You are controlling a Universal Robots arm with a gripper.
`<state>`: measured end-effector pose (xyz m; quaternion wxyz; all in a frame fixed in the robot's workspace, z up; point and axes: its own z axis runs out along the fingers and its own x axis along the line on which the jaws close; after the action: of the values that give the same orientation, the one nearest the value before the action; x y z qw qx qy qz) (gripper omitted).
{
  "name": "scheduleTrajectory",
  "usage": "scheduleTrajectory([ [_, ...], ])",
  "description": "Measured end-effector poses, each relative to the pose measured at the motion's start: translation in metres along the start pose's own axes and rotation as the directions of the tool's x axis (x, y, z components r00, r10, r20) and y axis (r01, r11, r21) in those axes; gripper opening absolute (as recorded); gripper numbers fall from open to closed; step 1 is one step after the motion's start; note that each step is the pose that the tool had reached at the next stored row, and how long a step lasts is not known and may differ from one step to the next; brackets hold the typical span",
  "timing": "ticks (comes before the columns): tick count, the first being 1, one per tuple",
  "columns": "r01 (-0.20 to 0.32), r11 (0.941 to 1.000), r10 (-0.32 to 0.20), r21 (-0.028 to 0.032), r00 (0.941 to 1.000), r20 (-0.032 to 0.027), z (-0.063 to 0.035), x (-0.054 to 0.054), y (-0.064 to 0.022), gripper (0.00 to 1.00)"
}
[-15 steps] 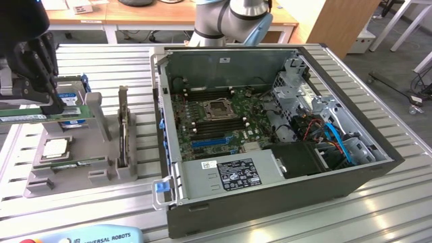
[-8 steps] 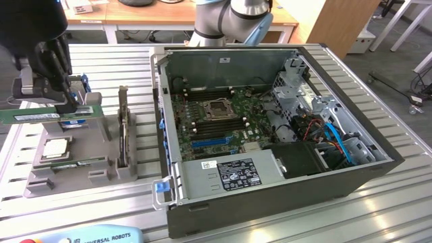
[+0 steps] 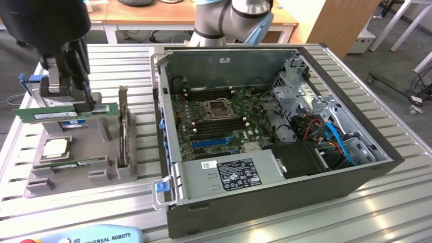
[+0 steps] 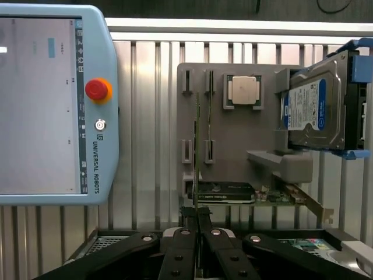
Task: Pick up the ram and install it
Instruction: 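Pick up the ram and move it above insertion slot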
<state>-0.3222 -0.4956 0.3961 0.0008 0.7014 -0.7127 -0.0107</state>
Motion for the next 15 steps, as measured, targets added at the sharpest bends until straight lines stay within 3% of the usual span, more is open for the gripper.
scheduleTrajectory([
  [15, 0.004, 1.0000, -0.004, -0.0001, 1.0000, -0.0001, -0.0009, -0.001, -0.0524, 0.12],
])
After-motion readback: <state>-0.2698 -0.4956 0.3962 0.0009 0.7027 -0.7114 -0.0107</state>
